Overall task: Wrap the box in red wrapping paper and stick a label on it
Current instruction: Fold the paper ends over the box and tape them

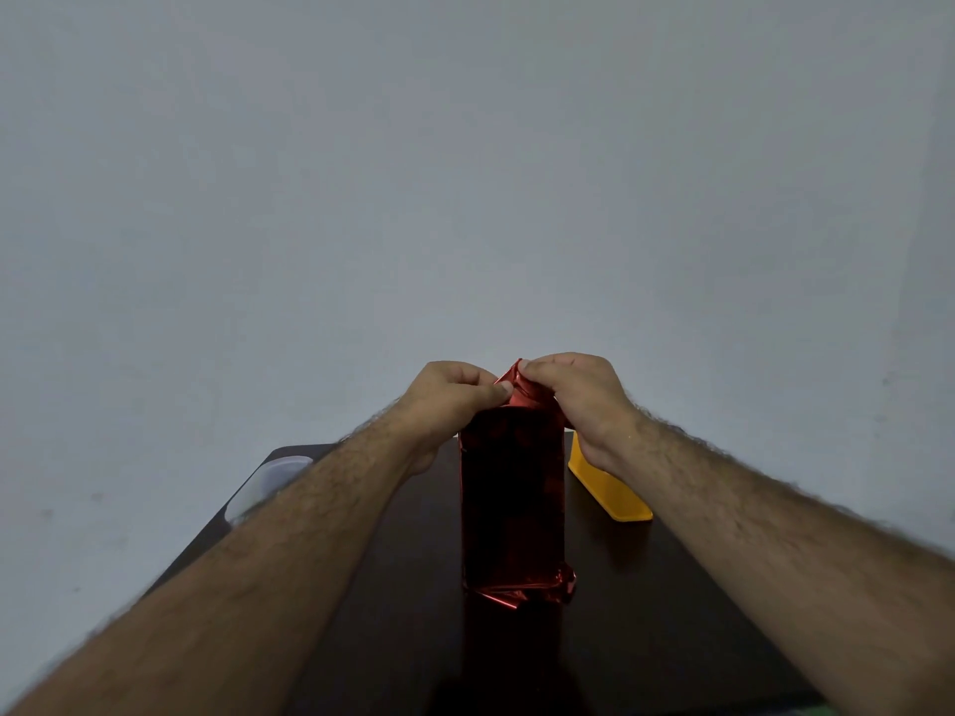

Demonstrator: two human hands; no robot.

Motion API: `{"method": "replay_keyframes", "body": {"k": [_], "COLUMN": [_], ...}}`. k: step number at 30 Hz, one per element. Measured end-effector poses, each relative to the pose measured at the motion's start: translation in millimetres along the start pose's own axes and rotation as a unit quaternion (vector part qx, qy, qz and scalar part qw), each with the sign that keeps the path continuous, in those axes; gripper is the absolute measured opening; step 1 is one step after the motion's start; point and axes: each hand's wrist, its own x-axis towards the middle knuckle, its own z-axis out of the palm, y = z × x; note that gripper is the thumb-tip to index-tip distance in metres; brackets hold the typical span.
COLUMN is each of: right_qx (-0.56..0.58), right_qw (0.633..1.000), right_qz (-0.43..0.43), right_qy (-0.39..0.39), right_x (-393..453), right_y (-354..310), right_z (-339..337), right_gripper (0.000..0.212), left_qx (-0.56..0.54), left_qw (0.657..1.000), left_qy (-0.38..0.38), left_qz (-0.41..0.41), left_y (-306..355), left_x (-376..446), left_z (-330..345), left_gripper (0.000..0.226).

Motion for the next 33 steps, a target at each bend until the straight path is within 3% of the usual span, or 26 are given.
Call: {"method": "replay_keyframes", "body": {"k": [5,10,15,21,26,33], "right_qx": [0.005,-0.019,-0.056,-0.125,-0.184,-0.164], "right_qw": [0.999,0.999,0.998,0.989,0.981,0.985], "right_qz": [-0.032,0.002,0.030,0.013,0.016,0.050], "right_qy": [-0.034,-0.036,-0.022,-0.078,-0.063,-0.036], "right_x": [2,5,14,24,32,26], "right_y": [3,-2,-7,-9,-1,3], "right_z": [-8,-9,-8,-11,-9,-11], "right_gripper": [0.014,0.007,0.009,0.009,0.007,0.012], "left_qx": [-0.021,-0.020,0.001,0.026,0.048,0.076], "left_qw": [1.000,0.999,1.000,0.998,0.997,0.992], "left_qy": [-0.016,-0.031,0.002,0.017,0.033,0.083], "left_qz": [-0.015,-0.014,0.023,0.056,0.054,0.048], "left_y": [0,-1,-3,-10,-10,-8], "left_x": [-3,-2,-2,-1,3,10], "left_z": [2,2,0,-5,-4,0], "left_gripper": [0.020,0.022,0.015,0.025,0.032,0.041]}}
